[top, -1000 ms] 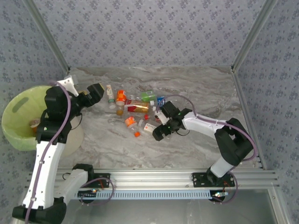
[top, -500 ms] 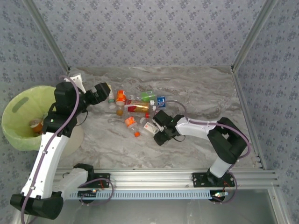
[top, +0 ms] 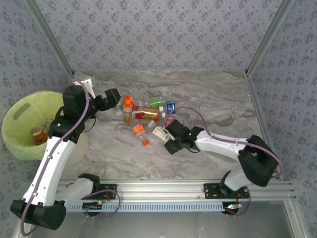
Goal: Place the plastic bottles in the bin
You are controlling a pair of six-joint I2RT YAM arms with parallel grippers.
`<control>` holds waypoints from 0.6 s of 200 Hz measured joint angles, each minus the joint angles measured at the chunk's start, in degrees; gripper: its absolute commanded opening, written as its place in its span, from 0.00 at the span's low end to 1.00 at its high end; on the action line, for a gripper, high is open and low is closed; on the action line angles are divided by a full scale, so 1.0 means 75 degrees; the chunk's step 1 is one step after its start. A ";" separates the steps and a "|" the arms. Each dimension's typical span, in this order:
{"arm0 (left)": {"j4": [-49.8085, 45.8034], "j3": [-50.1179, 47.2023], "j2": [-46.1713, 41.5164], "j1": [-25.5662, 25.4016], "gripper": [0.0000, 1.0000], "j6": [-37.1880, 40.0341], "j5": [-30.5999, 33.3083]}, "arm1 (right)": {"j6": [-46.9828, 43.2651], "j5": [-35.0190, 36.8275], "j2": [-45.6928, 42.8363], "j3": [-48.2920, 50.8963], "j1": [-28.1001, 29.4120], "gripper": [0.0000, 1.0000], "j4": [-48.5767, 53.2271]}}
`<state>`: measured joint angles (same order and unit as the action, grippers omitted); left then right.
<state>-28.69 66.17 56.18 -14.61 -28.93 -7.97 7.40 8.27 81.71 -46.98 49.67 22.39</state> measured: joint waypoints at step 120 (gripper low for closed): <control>0.0726 -0.0003 0.0717 -0.1207 0.99 0.0020 0.0041 | 0.0353 0.0315 -0.1014 0.0277 0.0020 0.00 -0.2468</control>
<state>-23.24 66.15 61.56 -23.66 -28.77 -7.66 10.04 10.63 74.11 -44.91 49.82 3.88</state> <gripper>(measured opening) 0.994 0.737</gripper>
